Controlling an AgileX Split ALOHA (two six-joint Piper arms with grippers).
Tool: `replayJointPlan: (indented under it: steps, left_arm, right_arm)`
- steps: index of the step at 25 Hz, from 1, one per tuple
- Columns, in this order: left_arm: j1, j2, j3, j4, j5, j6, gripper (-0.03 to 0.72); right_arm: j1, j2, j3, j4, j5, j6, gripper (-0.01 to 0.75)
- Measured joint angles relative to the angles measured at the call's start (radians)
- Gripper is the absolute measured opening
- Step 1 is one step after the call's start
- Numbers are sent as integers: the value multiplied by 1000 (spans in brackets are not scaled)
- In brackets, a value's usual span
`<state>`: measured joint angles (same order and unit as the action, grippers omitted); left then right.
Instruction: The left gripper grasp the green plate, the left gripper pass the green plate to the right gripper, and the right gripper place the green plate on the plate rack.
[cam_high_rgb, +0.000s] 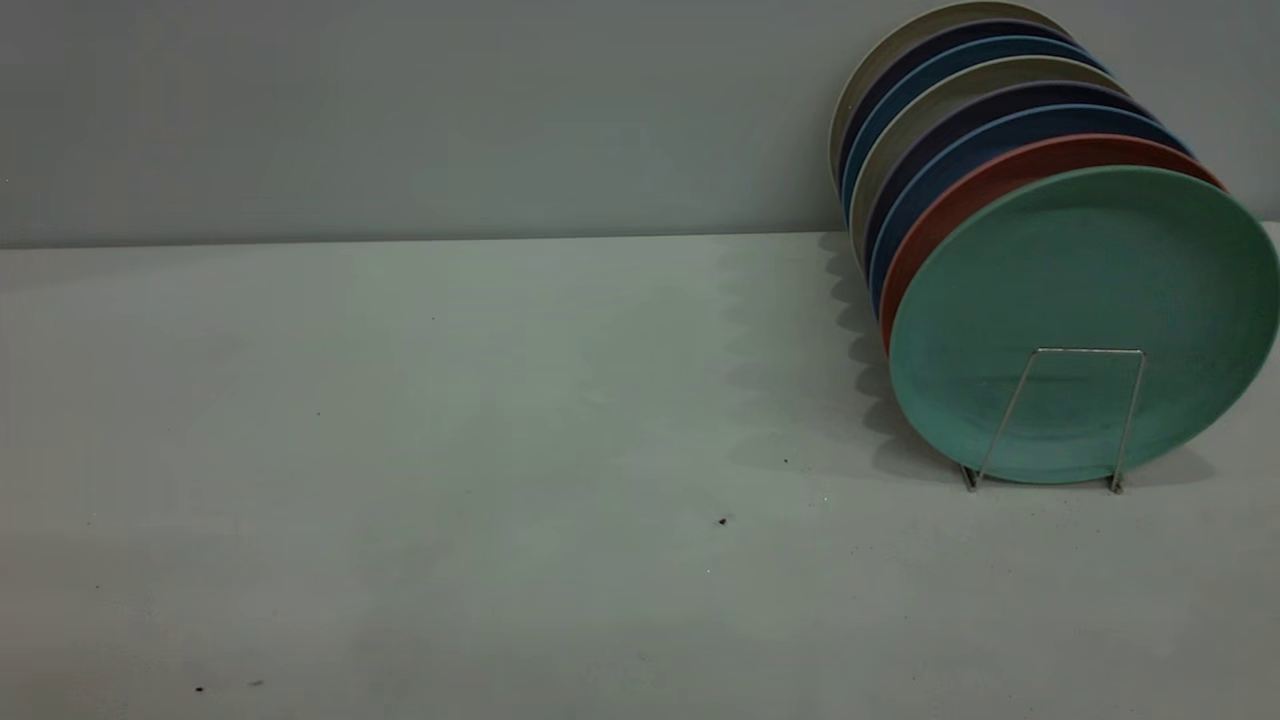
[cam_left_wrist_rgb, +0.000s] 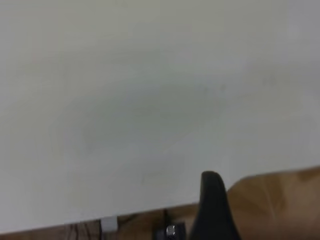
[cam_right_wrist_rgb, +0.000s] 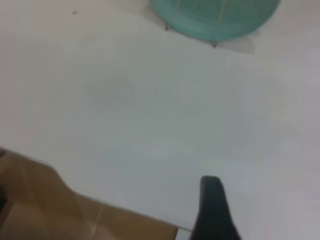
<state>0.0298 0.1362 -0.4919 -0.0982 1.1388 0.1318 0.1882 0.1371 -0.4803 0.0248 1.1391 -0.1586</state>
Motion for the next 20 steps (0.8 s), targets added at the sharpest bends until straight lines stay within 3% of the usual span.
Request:
replayJointPlan:
  steps: [20]
  left_arm:
    - [0,0,4,9,-5,1,568]
  right_arm:
    - [0,0,8,-2,-5,50,547]
